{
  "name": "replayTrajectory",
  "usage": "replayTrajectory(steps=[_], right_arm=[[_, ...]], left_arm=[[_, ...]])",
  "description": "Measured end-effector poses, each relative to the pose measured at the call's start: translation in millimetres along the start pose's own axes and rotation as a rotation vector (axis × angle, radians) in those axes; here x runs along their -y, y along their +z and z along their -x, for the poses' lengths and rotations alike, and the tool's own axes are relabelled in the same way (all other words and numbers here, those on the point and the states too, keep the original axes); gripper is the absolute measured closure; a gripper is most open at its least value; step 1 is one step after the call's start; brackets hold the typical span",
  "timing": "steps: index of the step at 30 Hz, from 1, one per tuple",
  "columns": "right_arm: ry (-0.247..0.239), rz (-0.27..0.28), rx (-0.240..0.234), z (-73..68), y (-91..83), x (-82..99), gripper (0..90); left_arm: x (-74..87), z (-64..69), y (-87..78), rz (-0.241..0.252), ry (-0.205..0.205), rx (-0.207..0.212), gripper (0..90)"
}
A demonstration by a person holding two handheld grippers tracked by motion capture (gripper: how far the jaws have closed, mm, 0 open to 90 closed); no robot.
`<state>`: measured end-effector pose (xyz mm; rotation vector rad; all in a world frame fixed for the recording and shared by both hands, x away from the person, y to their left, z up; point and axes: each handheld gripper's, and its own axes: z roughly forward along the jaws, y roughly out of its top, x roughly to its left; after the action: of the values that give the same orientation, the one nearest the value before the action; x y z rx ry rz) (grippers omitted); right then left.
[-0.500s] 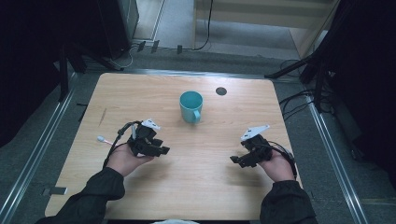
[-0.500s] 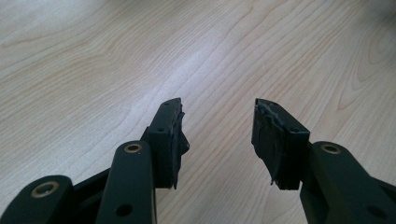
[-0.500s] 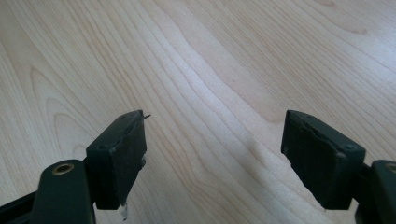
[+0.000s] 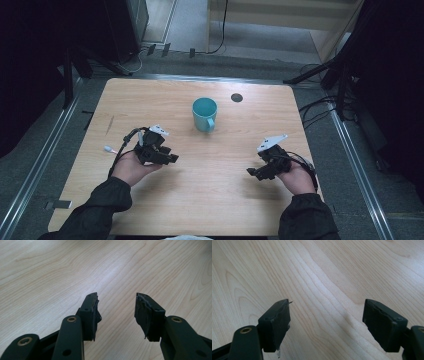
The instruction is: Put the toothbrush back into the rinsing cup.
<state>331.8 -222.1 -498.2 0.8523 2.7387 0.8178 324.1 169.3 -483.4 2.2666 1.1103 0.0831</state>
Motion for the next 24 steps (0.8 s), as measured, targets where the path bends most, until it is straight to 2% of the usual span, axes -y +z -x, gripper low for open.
replayTrajectory(steps=[2, 4, 7, 14, 17, 20, 21, 22, 24], right_arm=[[-0.005, 0.000, 0.000, -0.2, 0.1, -0.2, 22.6], [-0.006, -0.003, 0.000, -0.8, 0.6, -0.8, 22.6], [-0.007, -0.008, -0.003, -1.2, 1.1, -1.5, 22.6], [-0.015, -0.011, -0.004, -1.3, 2.3, -2.3, 22.6], [-0.013, -0.014, -0.004, -1.0, 2.6, -2.5, 22.7], [-0.018, -0.015, -0.005, -0.8, 2.9, -2.7, 22.6], [-0.017, -0.017, -0.006, -1.2, 3.0, -2.9, 22.6], [-0.018, -0.017, -0.006, -1.3, 3.1, -2.9, 22.6], [-0.018, -0.018, -0.005, -1.3, 3.1, -3.0, 22.6]], left_arm=[[-0.1, -2.0, -1.8, -0.009, 0.005, -0.012, 53.3], [0.6, -4.5, -2.4, -0.001, -0.011, -0.011, 53.5], [1.4, -10.3, -3.2, -0.035, -0.018, -0.030, 57.3], [3.0, -20.5, -6.1, -0.081, -0.038, -0.052, 62.7], [5.1, -26.6, -8.3, -0.110, -0.064, -0.066, 66.3], [6.2, -29.2, -8.9, -0.129, -0.069, -0.077, 69.1], [7.3, -31.2, -9.5, -0.147, -0.083, -0.080, 72.2], [7.3, -31.2, -9.5, -0.147, -0.083, -0.080, 73.9], [9.0, -34.3, -10.5, -0.163, -0.109, -0.072, 76.6]])
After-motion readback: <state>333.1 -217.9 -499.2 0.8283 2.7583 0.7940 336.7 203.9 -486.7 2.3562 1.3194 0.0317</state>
